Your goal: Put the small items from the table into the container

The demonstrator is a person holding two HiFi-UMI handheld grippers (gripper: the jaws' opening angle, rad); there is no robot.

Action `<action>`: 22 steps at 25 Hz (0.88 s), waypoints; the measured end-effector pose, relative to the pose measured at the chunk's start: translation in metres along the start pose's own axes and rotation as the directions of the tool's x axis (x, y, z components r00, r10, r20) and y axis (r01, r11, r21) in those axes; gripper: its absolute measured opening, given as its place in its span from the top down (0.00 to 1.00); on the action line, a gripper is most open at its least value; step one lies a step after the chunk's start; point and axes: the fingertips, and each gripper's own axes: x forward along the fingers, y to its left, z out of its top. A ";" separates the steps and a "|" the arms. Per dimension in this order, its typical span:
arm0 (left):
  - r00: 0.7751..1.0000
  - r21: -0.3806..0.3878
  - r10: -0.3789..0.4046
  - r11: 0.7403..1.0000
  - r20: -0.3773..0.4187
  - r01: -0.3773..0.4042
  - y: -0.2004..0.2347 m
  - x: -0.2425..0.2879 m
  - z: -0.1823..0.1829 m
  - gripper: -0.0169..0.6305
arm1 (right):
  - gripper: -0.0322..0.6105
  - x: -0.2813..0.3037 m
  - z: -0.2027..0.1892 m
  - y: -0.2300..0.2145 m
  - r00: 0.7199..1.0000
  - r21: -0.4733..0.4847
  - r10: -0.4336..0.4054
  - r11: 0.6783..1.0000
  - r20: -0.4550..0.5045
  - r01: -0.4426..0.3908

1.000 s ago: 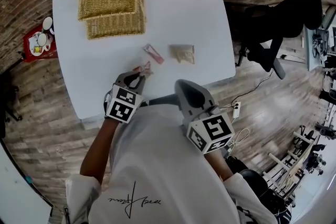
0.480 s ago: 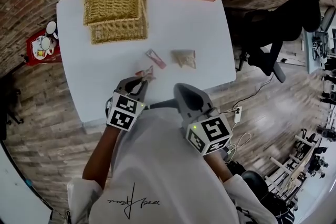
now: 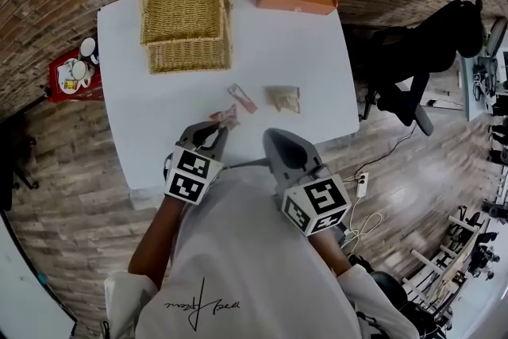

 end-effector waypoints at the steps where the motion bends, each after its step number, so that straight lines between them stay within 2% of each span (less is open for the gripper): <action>1: 1.000 0.001 0.004 1.000 0.006 -0.004 0.002 -0.001 0.002 0.89 | 0.92 0.001 0.002 0.001 1.000 -0.004 0.003 1.000 0.004 -0.003; 11: 0.998 -0.003 0.036 0.999 0.050 -0.035 0.019 -0.019 0.023 0.89 | 0.92 0.009 0.019 0.004 0.999 -0.014 0.010 1.000 0.047 -0.010; 22: 0.990 -0.015 0.014 1.000 0.142 -0.012 0.024 -0.048 0.057 0.89 | 0.92 0.016 0.027 0.014 0.996 -0.019 0.013 1.000 0.083 -0.012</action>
